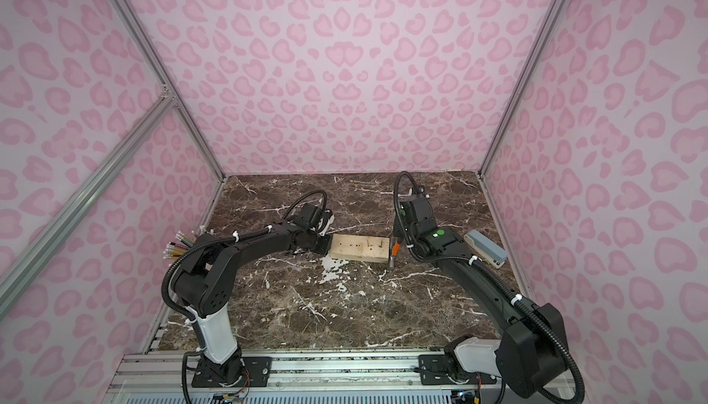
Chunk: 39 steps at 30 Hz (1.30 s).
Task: Use a claw hammer to pull out a nail
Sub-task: Adjust the mounting plate at the center of the board, then adjust the hammer.
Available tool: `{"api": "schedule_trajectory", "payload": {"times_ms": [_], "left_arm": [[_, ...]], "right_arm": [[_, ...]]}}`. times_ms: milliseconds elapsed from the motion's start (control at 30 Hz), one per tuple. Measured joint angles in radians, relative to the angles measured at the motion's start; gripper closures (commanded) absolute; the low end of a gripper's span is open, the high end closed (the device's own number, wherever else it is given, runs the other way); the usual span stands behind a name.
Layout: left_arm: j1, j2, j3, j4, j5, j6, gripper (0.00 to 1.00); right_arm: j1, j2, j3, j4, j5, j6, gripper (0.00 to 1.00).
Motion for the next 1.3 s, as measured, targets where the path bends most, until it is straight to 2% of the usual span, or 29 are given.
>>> {"api": "schedule_trajectory", "payload": {"times_ms": [200, 500, 600, 700, 967, 1067, 1167, 1300], "left_arm": [[0.000, -0.024, -0.003, 0.008, -0.026, -0.026, 0.76], [0.005, -0.064, 0.009, 0.013, -0.051, -0.043, 0.71], [0.013, -0.111, 0.000, 0.012, -0.073, -0.051, 0.67], [0.021, -0.182, -0.017, 0.028, -0.065, -0.066, 0.66], [0.087, -0.377, -0.114, 0.280, 0.176, -0.158, 0.65], [0.107, -0.401, -0.151, 0.419, 0.291, -0.212, 0.54], [0.116, -0.409, -0.186, 0.558, 0.413, -0.297, 0.50], [0.124, -0.356, -0.179, 0.786, 0.615, -0.473, 0.50]], "right_arm": [[-0.012, 0.062, 0.059, 0.013, -0.004, -0.032, 1.00], [-0.031, 0.055, 0.066, 0.025, -0.016, -0.047, 1.00], [-0.037, 0.036, 0.091, 0.007, -0.011, -0.073, 1.00], [-0.039, -0.005, 0.109, 0.001, -0.008, -0.082, 1.00], [-0.046, -0.191, 0.124, -0.039, -0.101, -0.113, 1.00], [-0.071, -0.254, 0.124, -0.035, -0.187, -0.114, 1.00], [-0.119, -0.309, 0.124, -0.024, -0.287, -0.092, 1.00], [-0.204, -0.357, 0.124, 0.011, -0.440, -0.049, 1.00]]}}
